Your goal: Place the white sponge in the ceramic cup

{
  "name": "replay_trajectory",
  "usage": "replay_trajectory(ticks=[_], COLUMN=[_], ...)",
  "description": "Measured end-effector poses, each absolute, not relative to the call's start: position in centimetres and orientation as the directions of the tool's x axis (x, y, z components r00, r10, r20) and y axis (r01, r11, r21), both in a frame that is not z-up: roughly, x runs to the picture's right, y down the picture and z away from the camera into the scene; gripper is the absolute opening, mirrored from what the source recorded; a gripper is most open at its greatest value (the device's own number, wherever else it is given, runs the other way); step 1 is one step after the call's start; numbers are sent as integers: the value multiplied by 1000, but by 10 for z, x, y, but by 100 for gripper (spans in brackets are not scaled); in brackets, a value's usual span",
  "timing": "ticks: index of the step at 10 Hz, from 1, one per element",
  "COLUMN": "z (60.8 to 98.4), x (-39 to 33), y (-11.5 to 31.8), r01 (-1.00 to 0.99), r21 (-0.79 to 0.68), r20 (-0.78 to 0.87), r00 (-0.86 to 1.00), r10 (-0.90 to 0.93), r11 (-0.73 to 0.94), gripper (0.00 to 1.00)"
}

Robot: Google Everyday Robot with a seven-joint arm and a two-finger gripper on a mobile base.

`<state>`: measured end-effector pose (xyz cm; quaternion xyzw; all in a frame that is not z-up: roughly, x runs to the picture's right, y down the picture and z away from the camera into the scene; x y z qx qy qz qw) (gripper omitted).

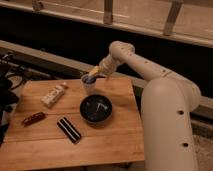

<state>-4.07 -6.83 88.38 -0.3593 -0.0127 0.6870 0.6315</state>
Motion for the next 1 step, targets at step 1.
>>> replay_trajectory(ticks=[1], z=[881], x=[-40], y=[-70], r01=[-859], r21=[-472], r20=[-466], r00=[52], r10=[883], r11=[-198], gripper=[70])
